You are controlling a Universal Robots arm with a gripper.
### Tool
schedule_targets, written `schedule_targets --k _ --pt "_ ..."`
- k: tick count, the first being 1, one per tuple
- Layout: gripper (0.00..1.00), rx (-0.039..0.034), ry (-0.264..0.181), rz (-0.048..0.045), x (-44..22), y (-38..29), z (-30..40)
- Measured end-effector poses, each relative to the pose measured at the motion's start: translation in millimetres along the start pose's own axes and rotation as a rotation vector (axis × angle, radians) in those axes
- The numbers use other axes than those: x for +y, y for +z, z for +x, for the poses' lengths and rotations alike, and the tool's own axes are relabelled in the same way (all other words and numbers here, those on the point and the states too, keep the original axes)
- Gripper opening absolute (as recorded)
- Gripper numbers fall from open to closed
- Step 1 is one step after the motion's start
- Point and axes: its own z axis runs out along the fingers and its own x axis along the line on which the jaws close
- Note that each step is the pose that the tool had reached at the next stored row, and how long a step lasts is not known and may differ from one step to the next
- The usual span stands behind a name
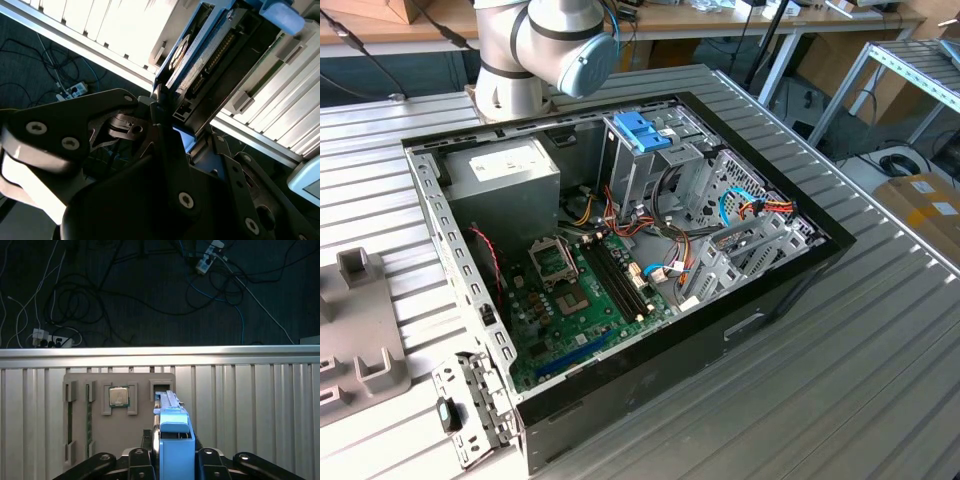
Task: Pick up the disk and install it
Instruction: 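Pick up the disk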
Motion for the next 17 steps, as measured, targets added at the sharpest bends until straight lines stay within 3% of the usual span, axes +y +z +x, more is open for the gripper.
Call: schedule_targets --k 17 --pt "0.37 0.0 0.0 0.0 0.3 -7.5 -0.2"
